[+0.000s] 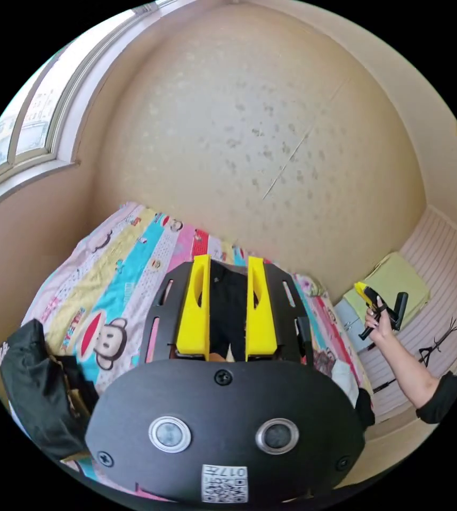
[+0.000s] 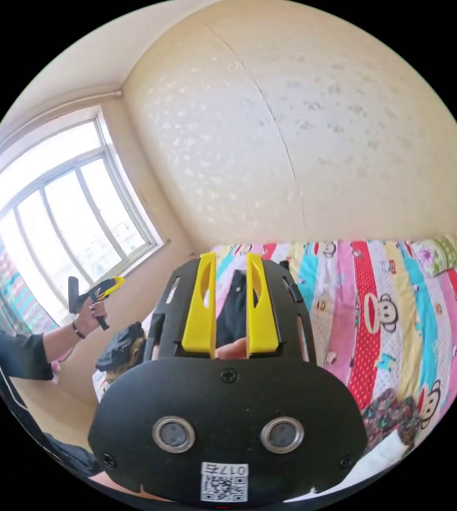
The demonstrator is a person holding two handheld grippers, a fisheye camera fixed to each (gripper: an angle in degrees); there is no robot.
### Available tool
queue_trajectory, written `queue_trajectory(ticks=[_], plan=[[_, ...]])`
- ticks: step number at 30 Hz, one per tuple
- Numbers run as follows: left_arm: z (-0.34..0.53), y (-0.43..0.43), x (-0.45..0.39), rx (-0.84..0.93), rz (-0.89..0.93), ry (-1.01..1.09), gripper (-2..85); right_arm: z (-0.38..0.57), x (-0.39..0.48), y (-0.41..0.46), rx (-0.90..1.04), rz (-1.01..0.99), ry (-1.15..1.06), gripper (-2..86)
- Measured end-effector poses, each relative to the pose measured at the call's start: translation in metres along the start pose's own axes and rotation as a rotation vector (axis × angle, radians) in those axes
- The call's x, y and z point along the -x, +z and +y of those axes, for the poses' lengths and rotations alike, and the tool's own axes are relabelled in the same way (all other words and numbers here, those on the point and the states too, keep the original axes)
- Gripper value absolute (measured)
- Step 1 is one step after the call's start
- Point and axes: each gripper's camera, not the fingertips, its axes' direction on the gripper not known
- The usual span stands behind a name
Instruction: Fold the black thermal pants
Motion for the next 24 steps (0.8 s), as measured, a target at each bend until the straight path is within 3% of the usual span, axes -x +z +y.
queue_trajectory(ticks=[5, 9, 11, 16, 19, 22, 24], plan=[[0.199, -0.052, 0.123, 0.419, -0.077, -0.091, 10.4, 0.149, -0.072, 0.0, 0.346, 0.018, 0.134, 8.5], [0.301, -0.11, 0.155, 0.623, -0.091, -0.123, 12.2, 0.261, -0.111, -0.035, 0.543, 0.035, 0.318, 9.8], [0.341, -0.147, 0.156, 0.71, -0.19, -0.052, 15.2, 0.295, -0.126, -0.05, 0.599, 0.048, 0.413, 10.8], [0.399, -0.188, 0.179, 0.927, -0.233, -0.164, 16.2, 0.342, -0.171, -0.061, 0.709, 0.149, 0.58, 13.3], [0.397, -0.215, 0.166, 0.873, -0.332, -0.09, 15.6, 0.35, -0.203, -0.051, 0.717, 0.156, 0.697, 11.3], [0.36, -0.225, 0.159, 1.002, -0.332, -0.084, 8.4, 0.331, -0.246, -0.054, 0.724, 0.163, 0.857, 6.3], [0.33, -0.239, 0.15, 1.089, -0.303, -0.048, 4.8, 0.304, -0.265, -0.068, 0.716, 0.169, 0.803, 4.4]])
